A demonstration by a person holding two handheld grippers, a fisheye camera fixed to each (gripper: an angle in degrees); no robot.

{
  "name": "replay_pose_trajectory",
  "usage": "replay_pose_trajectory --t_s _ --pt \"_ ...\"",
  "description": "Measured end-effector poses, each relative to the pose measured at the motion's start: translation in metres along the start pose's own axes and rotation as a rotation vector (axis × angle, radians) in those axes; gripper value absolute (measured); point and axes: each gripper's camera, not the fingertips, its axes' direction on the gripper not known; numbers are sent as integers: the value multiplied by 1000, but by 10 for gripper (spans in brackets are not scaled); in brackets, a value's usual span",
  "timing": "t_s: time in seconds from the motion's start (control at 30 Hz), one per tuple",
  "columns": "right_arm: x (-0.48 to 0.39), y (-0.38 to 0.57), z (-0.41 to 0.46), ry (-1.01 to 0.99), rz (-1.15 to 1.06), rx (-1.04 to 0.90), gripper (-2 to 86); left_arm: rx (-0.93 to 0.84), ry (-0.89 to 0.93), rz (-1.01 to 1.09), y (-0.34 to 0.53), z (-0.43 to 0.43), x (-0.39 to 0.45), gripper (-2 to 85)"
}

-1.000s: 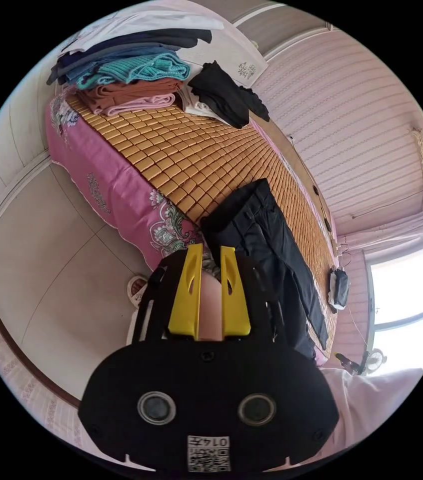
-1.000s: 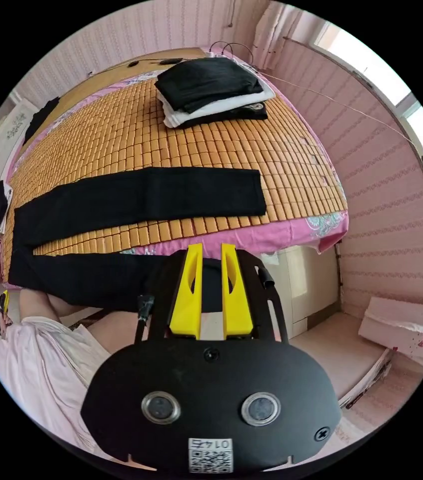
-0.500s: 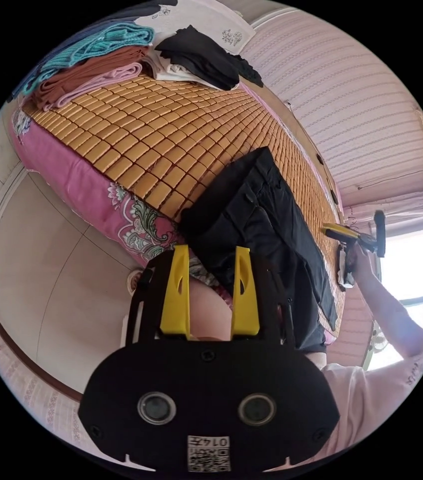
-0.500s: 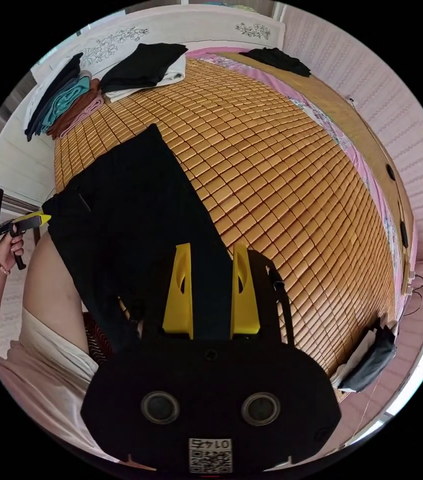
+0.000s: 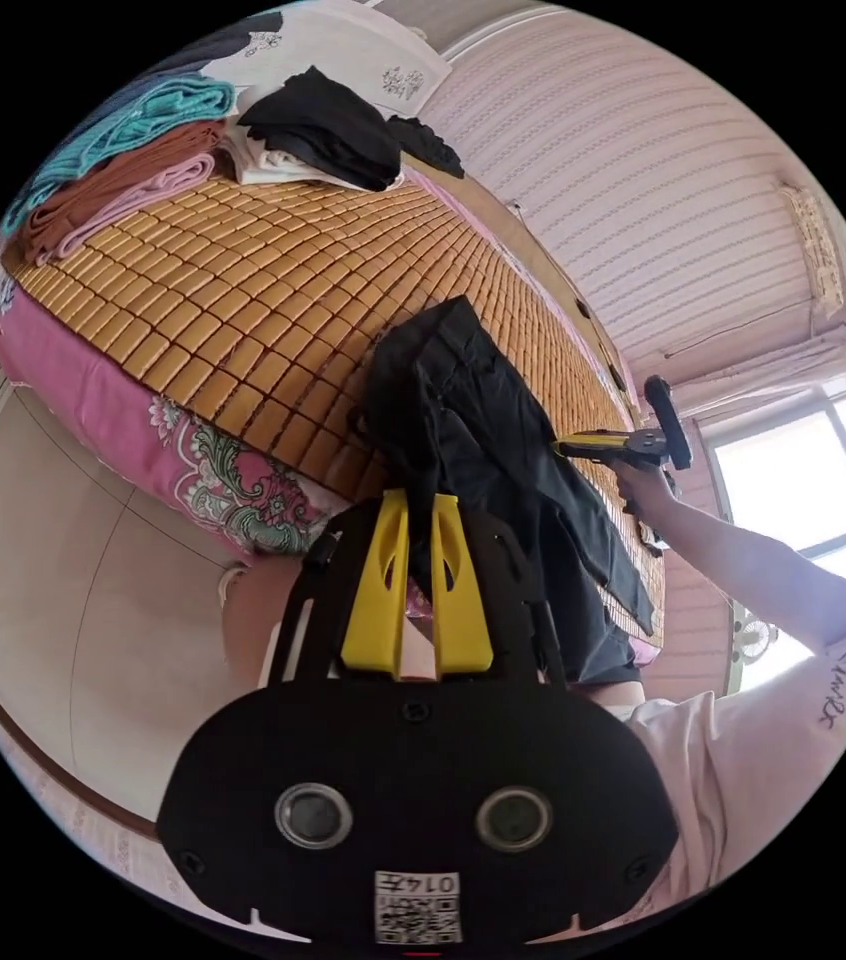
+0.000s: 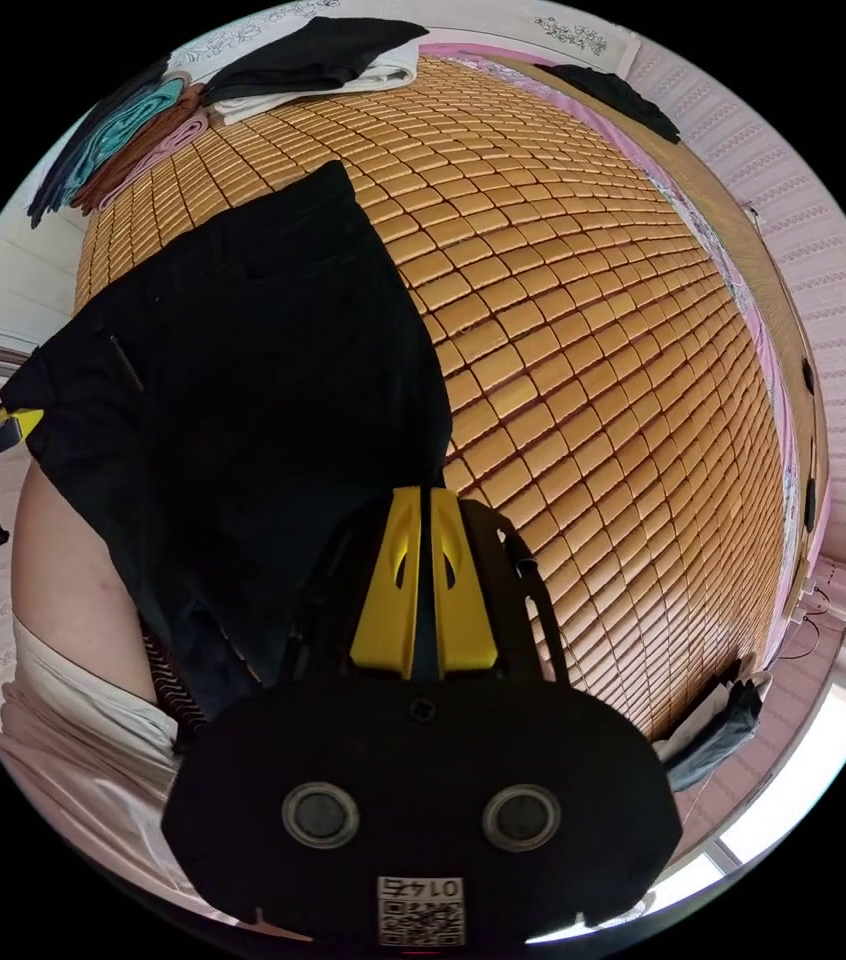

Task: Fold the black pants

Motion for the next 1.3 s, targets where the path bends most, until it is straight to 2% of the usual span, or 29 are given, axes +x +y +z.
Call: replay_pose_trajectory --t_s 0.13,0.23,0.33,0.43,0.53,0.6,0.7,0.83,0.93,1.03,1.17,1.3 --pt "19 -12 -14 -46 21 24 6 55 -8 89 3 -8 35 27" --pt "47 -22 -47 -121 93 154 4 129 24 151 -3 -19 65 25" --pt "71 -44 -96 -103 110 299 4 226 69 206 -17 -37 90 23" --pt "87 -80 -149 -117 81 424 9 391 87 199 -33 -68 96 23" --pt "85 -122 -187 -164 29 478 19 510 -47 158 -41 -89 84 34" --pt "81 -144 -188 -200 19 427 32 439 -176 15 -49 -82 47 48" --pt "72 -158 -163 -195 13 268 50 273 -241 -241 -50 -53 -24 65" --pt "80 -112 -114 -101 14 177 56 226 -288 -349 -35 -42 -51 65" --pt "108 -54 -75 -107 93 66 62 264 -283 -287 -30 -37 -30 62" --pt "142 15 -50 -136 256 -12 70 212 -229 -149 -39 -12 8 60" --pt "184 106 -34 -69 585 -40 119 45 -133 83 -56 59 86 58" --pt "200 140 -28 -87 744 -28 107 -126 -20 257 -65 143 165 61"
